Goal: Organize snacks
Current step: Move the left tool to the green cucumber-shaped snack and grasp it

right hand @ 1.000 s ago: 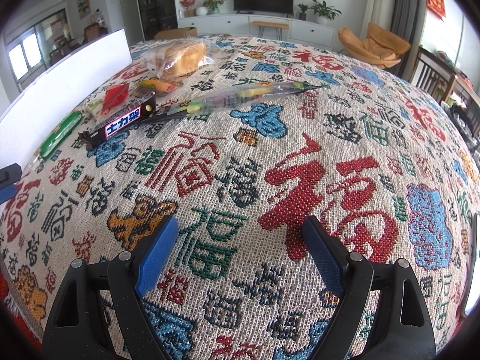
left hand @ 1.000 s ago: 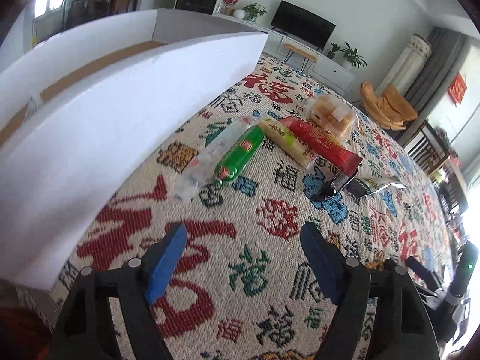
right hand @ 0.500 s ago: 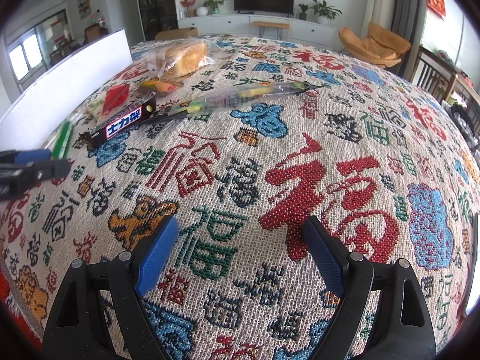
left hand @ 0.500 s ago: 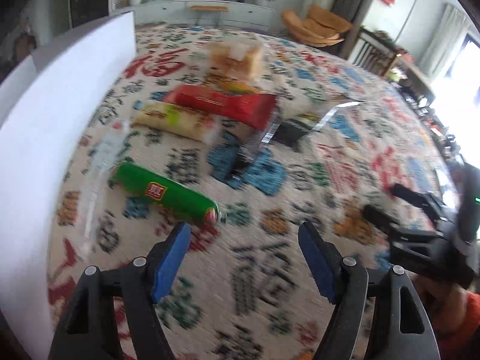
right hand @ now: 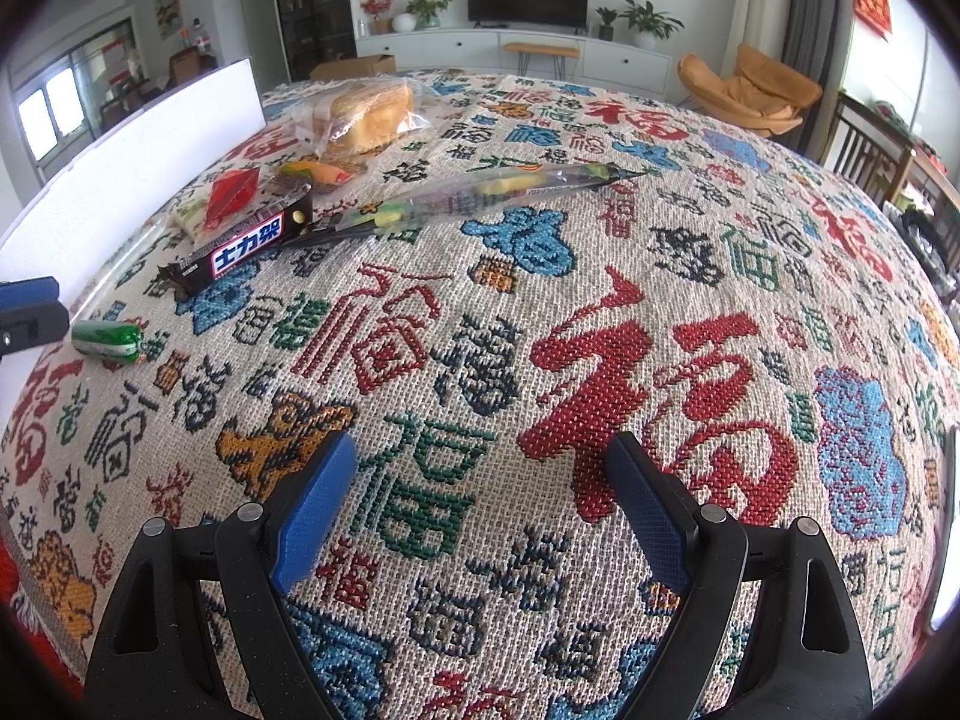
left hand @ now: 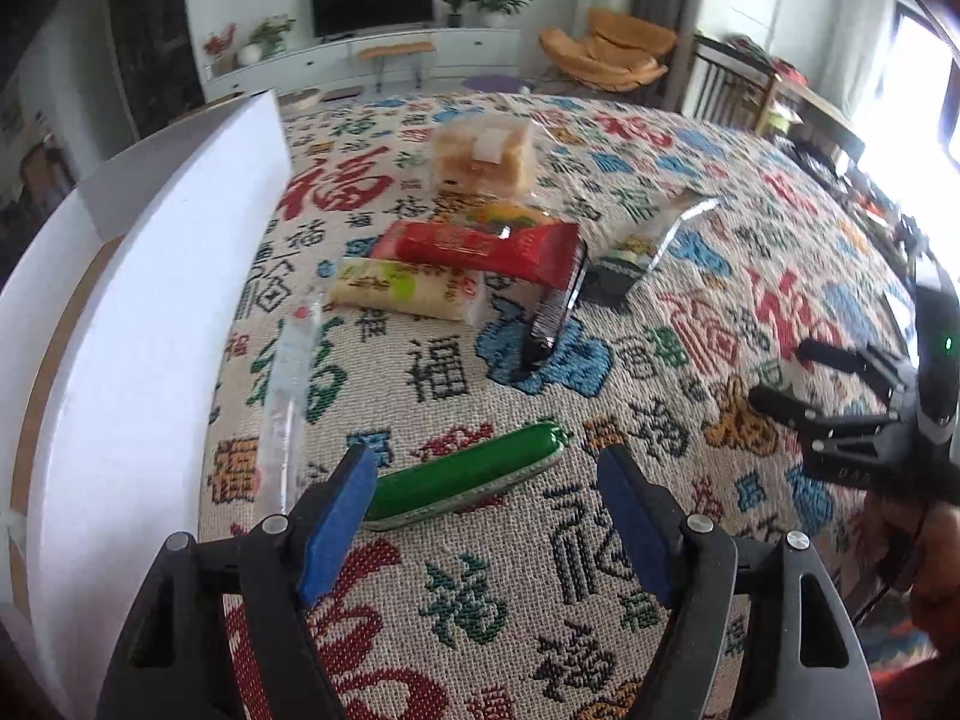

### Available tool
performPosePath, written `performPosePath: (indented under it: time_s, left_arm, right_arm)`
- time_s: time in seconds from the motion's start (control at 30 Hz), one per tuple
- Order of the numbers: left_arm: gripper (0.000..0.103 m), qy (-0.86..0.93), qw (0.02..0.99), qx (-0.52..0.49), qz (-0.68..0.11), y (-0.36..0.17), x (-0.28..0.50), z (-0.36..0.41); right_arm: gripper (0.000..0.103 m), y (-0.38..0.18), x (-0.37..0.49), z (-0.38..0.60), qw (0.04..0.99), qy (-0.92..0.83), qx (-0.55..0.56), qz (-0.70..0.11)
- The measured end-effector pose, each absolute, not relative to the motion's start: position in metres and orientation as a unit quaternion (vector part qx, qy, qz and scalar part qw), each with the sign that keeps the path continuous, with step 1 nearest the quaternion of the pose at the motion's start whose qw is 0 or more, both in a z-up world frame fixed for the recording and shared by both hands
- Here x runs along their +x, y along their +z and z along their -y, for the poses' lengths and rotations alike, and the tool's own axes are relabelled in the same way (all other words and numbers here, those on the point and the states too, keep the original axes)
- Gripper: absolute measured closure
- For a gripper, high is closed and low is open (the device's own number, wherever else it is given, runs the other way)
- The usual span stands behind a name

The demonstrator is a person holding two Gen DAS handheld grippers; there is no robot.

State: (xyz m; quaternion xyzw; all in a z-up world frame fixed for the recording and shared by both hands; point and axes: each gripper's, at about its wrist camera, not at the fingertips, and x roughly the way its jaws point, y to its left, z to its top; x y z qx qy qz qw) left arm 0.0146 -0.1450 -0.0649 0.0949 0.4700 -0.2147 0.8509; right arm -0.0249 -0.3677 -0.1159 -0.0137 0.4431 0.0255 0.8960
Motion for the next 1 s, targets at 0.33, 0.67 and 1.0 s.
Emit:
performPosePath:
  time_s: [0.33,0.67,1.0]
  left_arm:
    - [0.027,-0.306,0.766,0.112,-0.554,-0.092,0.014,0.144]
    - [0.027,-0.257,0.796,0.061,-0.544,-0.092,0.014,0.143]
    - [0.08,-0.126,0.843,0.017,-0.523,-0.092,0.009,0.153]
  right_arm:
    - [0.015,-0.116,-0.025,0.368,0.896,0.026,-0.013,-0.443]
    - [0.015,-0.116,-0.025,0.368,0.896,0.026,-0.013,-0.443]
    - [0.015,-0.116,-0.025,0.367,0.896,0.026,-0.013,-0.443]
